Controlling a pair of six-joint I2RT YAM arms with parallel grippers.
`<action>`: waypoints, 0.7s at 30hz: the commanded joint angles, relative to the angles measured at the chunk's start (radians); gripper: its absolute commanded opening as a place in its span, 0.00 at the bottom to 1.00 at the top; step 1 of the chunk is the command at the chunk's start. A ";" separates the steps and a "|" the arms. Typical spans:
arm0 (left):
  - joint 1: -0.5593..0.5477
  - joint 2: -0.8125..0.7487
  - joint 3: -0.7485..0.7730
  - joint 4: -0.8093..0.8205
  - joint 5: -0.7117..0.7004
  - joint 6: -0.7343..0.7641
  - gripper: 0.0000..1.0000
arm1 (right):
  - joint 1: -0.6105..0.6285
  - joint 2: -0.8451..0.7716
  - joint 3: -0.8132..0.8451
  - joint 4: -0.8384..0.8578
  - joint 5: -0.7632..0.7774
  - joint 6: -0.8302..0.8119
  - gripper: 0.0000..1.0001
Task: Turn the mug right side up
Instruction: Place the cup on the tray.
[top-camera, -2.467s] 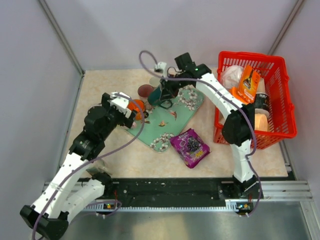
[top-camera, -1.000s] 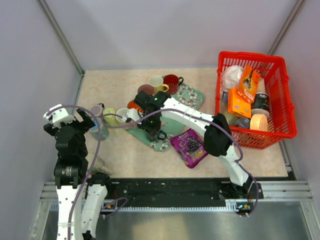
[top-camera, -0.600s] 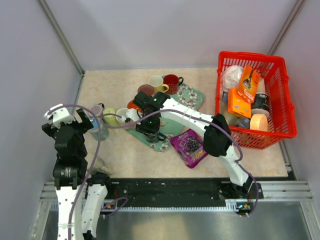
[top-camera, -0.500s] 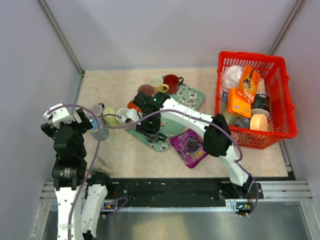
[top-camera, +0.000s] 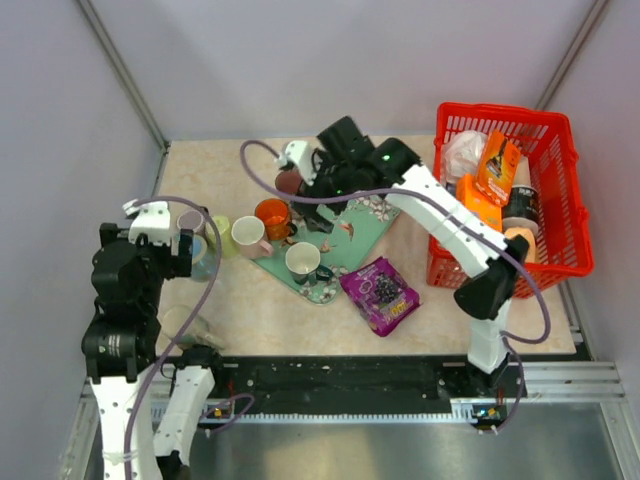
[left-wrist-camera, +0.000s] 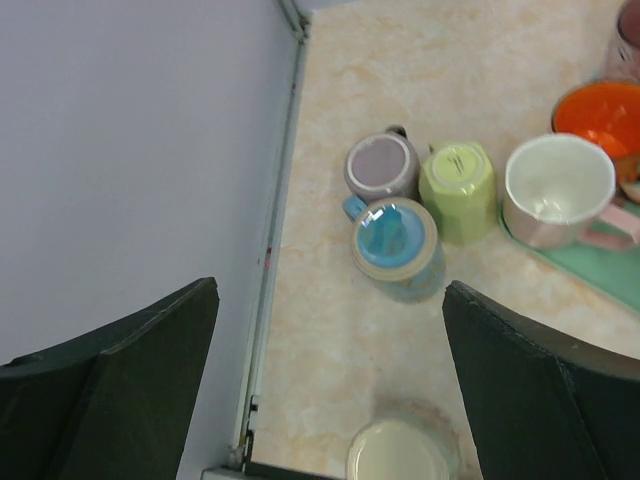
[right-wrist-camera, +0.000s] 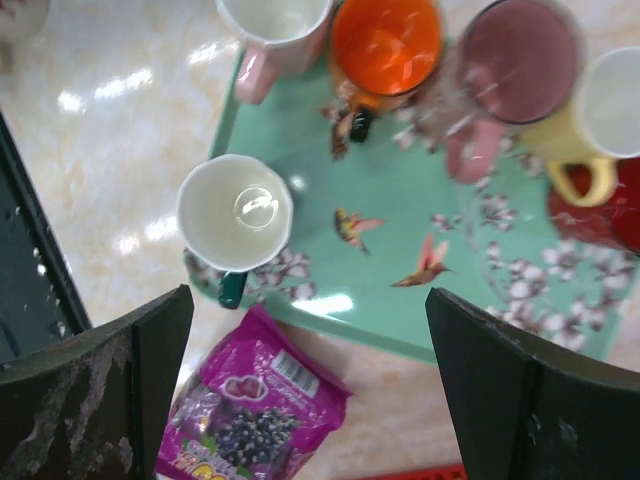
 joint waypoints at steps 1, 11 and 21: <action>0.004 0.136 0.121 -0.394 0.136 0.071 0.99 | -0.055 -0.193 -0.127 0.237 -0.064 0.061 0.99; 0.006 0.302 -0.046 -0.599 0.082 0.013 0.99 | -0.099 -0.497 -0.617 0.517 -0.087 0.151 0.99; 0.023 0.396 -0.174 -0.478 0.087 0.006 0.93 | -0.101 -0.544 -0.700 0.494 -0.077 0.136 0.98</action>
